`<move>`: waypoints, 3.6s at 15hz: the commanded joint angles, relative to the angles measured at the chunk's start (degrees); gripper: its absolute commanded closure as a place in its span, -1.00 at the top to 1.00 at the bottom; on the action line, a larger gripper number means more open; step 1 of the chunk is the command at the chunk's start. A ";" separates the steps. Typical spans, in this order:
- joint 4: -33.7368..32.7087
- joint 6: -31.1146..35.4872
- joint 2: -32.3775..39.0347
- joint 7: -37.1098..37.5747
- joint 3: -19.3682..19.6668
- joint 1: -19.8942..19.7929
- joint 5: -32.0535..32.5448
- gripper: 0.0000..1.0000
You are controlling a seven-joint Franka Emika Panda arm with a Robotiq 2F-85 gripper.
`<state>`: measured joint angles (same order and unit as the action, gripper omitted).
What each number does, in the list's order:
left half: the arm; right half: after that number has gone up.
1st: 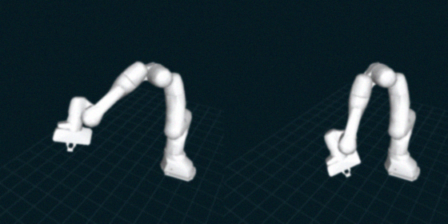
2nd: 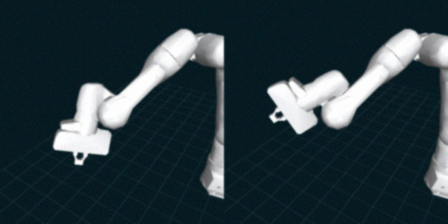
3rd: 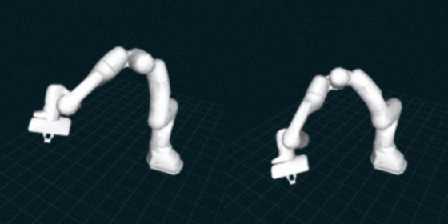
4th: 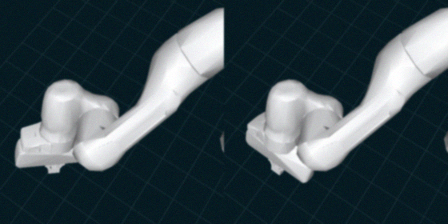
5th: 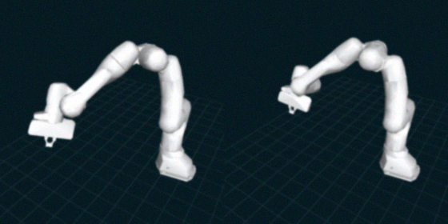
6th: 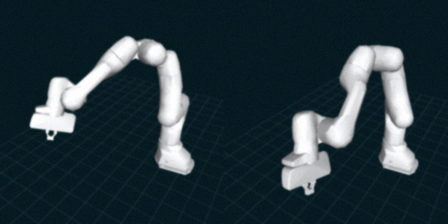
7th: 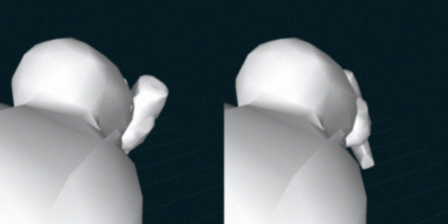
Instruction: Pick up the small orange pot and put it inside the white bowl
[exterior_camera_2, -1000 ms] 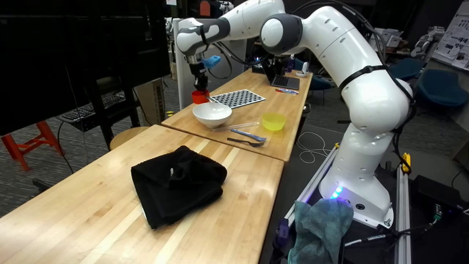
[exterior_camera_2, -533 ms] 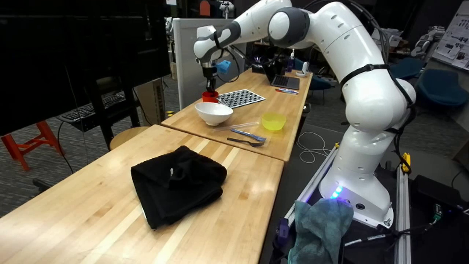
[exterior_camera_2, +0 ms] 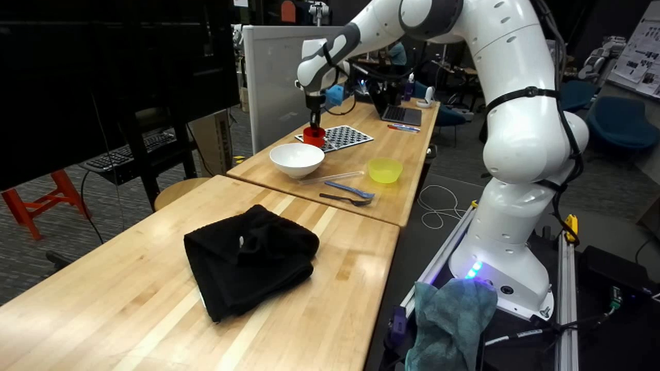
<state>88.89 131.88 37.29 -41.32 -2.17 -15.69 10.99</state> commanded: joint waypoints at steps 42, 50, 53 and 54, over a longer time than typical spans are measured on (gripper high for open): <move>33.38 -4.17 -34.76 5.64 -1.91 19.32 15.21 -0.98; 22.48 -11.53 -26.57 4.73 -3.84 20.95 14.08 -0.98; 18.48 -13.78 -23.43 4.65 -4.22 21.20 13.71 -0.98; 17.12 -14.50 -22.39 4.47 -4.34 21.26 13.49 -0.98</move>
<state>111.00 120.75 11.79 -35.65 -6.11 5.12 25.68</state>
